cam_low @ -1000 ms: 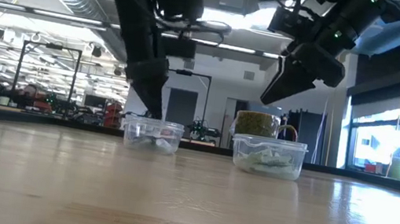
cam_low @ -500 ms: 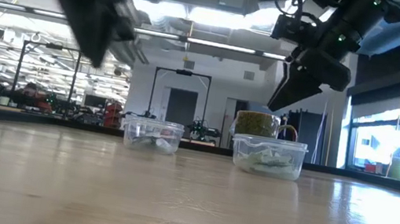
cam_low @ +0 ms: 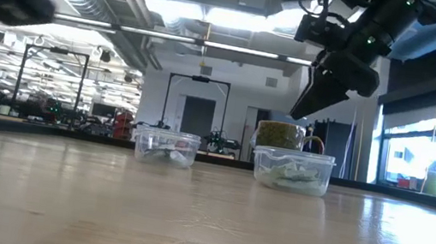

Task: Pick and place items into bin
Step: Put the truvia packet into the left transparent bin

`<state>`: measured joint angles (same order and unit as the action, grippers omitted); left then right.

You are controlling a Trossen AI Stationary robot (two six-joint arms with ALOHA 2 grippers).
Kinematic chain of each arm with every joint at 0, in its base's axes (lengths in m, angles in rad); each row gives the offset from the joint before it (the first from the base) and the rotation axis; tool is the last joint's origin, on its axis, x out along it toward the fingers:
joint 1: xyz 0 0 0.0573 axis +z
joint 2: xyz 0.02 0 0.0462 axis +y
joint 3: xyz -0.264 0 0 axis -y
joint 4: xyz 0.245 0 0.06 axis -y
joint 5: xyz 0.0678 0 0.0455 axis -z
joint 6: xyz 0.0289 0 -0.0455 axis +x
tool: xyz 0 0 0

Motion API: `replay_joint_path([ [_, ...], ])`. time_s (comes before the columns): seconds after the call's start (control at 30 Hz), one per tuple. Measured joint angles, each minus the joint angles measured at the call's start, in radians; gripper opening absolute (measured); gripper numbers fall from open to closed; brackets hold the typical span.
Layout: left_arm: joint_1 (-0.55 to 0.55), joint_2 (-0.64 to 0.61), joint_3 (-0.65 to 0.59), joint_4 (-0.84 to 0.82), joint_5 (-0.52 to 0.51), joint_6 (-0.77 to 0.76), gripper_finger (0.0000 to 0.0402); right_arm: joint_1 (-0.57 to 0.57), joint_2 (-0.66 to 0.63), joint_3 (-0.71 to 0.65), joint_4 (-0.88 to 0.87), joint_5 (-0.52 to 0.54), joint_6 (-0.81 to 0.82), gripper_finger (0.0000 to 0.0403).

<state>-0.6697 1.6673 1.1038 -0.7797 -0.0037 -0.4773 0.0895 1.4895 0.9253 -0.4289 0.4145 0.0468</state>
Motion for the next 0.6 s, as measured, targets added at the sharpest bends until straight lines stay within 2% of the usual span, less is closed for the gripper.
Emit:
replay_joint_path([
  [0.13,-0.079,0.040,0.000,0.012,0.030,-0.112,0.0128,0.000,0.000,0.000,0.002,0.000,0.027,0.0115],
  [0.37,-0.208,0.077,0.000,0.004,0.019,-0.260,0.0128,0.000,0.000,0.000,0.023,0.000,0.054,0.0115],
  [0.6,-0.274,0.168,0.000,-0.002,0.028,-0.305,0.0128,0.000,0.000,0.000,0.060,0.000,0.053,0.0115],
])
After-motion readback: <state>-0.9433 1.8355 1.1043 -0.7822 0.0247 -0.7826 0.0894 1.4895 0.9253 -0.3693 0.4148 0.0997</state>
